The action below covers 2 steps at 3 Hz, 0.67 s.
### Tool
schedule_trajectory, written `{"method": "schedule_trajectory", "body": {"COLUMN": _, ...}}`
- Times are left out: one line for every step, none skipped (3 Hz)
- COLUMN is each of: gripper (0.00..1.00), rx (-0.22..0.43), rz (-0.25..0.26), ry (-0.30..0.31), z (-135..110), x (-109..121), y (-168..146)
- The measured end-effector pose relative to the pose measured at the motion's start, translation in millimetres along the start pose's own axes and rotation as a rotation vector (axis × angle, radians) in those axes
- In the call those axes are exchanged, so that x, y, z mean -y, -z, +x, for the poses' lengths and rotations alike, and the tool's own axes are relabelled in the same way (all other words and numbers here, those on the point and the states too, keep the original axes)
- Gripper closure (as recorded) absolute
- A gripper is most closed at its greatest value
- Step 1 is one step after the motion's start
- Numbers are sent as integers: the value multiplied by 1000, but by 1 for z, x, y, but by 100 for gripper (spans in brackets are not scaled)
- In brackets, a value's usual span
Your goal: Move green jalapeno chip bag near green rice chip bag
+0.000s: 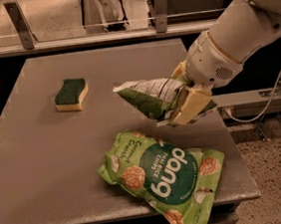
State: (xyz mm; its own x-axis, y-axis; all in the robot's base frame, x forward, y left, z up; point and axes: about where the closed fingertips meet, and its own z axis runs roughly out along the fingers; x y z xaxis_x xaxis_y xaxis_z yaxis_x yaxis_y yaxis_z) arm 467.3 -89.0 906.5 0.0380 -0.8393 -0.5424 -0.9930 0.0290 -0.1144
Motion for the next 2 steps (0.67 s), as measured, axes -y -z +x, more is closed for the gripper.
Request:
{"method": "schedule_trajectory", "body": {"gripper": 83, "rx": 5, "rz": -14, "ry": 43, "z": -11, "x": -11, "y": 2}}
{"method": "schedule_trajectory", "body": {"gripper": 59, "rx": 4, "rz": -14, "ry": 45, "z": -13, "x": -11, "y": 2}}
